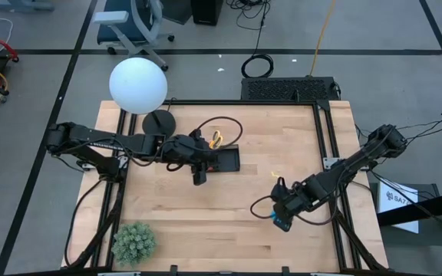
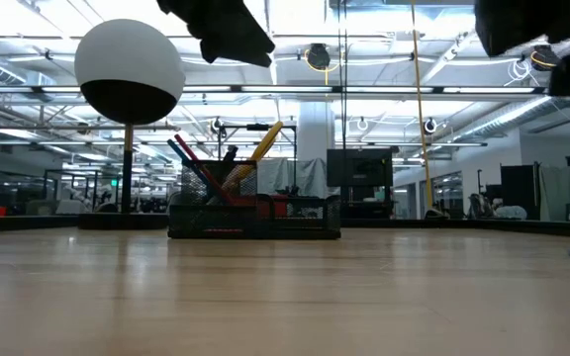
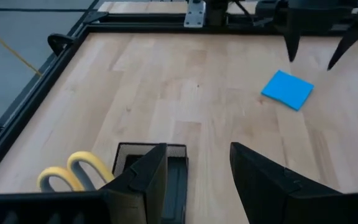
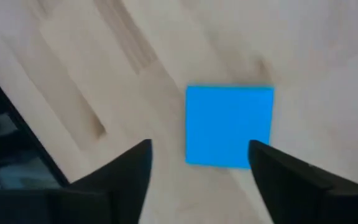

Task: Pick and place office supplies into organizer
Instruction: Put the blue sticky notes into the black organizer

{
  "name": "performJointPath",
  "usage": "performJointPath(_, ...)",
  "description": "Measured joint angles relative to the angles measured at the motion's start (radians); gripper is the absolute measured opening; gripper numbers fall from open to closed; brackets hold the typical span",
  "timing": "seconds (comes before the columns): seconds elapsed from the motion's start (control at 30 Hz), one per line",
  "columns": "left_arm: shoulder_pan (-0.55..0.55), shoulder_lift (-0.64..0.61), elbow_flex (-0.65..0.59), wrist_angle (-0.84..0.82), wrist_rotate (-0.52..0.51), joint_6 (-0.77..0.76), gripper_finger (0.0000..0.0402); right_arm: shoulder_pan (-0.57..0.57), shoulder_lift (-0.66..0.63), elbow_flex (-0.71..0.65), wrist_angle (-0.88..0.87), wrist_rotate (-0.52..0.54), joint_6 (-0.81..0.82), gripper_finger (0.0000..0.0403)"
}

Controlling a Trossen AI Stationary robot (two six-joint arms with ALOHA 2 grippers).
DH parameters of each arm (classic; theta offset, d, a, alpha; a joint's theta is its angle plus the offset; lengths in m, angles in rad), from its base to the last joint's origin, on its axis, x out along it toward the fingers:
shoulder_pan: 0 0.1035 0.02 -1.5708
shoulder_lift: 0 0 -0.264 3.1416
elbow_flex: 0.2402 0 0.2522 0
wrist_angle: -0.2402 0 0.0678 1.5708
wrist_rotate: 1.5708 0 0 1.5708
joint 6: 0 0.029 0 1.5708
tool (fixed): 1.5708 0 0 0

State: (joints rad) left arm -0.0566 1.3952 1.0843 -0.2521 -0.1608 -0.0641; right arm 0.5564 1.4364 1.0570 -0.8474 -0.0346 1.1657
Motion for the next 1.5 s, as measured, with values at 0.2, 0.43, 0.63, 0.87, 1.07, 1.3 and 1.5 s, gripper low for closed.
performJointPath(0.2,0.000,0.000,0.000,-0.044,0.000,0.017,0.0170,0.002,0.000,-0.100,0.155,-0.074,0.000,0.0339)
performJointPath(0.43,0.000,0.000,0.000,-0.066,-0.005,0.017,0.0170,0.002,0.000,-0.199,0.206,-0.070,0.001,0.0385)
performJointPath(0.63,0.000,0.000,0.000,-0.066,-0.005,0.017,0.0170,0.002,0.000,-0.287,0.249,-0.074,0.001,0.0389)
performJointPath(0.87,0.000,0.000,0.000,-0.066,-0.005,0.016,0.0170,0.002,0.013,-0.329,0.325,-0.099,0.025,0.0389)
performJointPath(1.07,0.000,0.000,0.000,-0.067,-0.005,0.016,0.0170,0.002,0.069,-0.328,0.350,-0.102,0.031,0.0389)
performJointPath(1.3,0.000,0.000,0.000,-0.068,-0.004,0.015,0.0170,0.017,0.154,-0.328,0.303,-0.099,0.029,0.0389)
performJointPath(1.5,0.000,0.000,0.000,-0.078,-0.004,0.014,0.0170,0.017,0.188,-0.324,0.296,-0.090,0.029,0.0389)
